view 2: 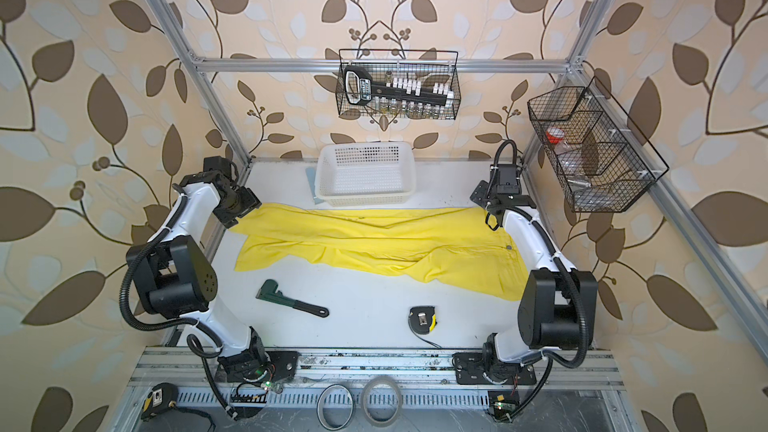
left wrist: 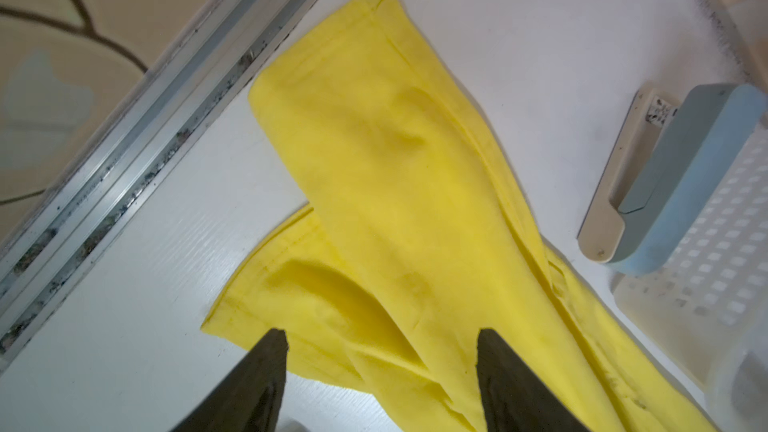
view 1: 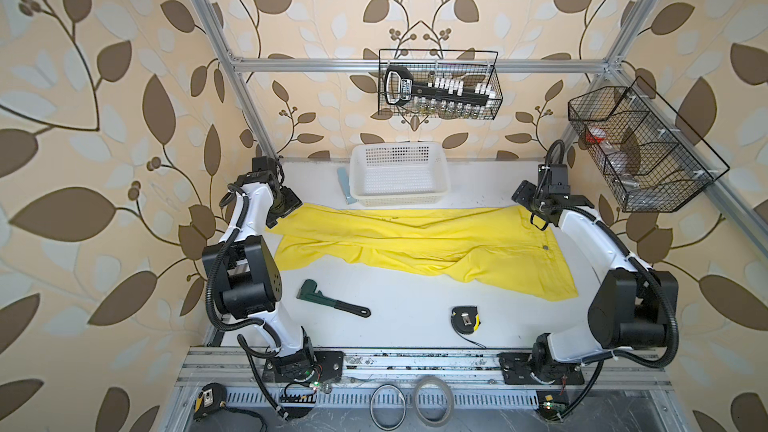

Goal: Fold and stack the trousers

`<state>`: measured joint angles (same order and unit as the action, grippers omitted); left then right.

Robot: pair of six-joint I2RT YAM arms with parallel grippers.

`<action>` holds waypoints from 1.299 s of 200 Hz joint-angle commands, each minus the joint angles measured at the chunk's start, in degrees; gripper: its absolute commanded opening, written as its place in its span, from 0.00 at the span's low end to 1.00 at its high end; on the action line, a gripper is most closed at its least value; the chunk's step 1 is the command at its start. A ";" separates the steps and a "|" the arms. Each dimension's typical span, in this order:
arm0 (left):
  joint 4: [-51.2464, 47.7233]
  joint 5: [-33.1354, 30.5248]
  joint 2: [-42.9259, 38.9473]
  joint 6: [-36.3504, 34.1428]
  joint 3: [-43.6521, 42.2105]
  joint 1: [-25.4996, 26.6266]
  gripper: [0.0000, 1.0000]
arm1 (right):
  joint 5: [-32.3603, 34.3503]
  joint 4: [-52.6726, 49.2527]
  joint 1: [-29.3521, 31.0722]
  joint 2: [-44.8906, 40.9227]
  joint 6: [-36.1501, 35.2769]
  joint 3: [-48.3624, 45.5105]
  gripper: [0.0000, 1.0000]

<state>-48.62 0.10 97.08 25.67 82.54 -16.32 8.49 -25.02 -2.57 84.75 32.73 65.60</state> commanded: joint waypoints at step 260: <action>16.61 4.13 0.16 23.92 -30.62 -0.78 0.57 | -3.75 -13.01 -3.96 -24.93 16.08 -35.78 0.94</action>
<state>-34.89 1.58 94.11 47.46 52.84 -16.60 3.25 -41.56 -6.76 58.35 46.74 30.89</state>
